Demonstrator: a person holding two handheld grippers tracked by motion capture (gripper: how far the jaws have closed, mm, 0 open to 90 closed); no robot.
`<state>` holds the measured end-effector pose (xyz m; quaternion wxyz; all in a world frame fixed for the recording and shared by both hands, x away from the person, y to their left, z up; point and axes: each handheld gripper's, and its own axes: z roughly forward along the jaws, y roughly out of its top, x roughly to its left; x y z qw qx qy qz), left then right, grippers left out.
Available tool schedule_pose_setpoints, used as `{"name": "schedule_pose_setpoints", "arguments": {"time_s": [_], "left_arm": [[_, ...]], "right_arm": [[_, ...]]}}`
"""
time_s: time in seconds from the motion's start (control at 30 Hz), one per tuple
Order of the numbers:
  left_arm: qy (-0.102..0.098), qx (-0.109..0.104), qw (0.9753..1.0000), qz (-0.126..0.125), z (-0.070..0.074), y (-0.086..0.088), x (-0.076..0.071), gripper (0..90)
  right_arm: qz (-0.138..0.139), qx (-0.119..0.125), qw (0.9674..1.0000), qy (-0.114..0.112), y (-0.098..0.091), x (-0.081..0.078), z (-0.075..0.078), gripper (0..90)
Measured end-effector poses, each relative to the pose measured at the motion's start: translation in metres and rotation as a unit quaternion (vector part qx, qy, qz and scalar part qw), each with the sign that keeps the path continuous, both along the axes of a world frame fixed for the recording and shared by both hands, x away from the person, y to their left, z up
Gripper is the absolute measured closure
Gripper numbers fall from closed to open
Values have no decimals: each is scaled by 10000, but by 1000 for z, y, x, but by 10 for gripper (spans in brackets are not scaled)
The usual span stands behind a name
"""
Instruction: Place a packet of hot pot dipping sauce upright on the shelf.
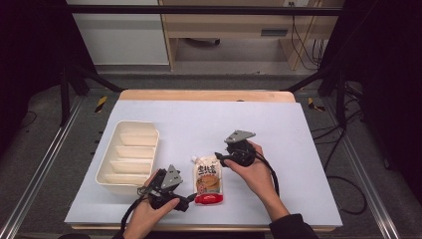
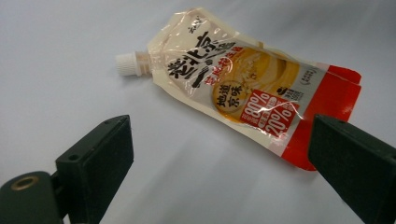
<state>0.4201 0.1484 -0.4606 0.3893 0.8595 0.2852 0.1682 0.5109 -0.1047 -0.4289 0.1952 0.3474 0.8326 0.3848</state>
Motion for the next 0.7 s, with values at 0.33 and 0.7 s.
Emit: {"name": "schedule_pose_setpoints", "arguments": {"time_s": [0.33,0.7], "left_arm": [[75,-175,9998,80,1,2,5,74],[91,-191,9998,65,3,5,10,79]], "right_arm": [[60,100,9999,50,6,8,-12,482],[462,-223,9985,186,25,4,-26,515]]}}
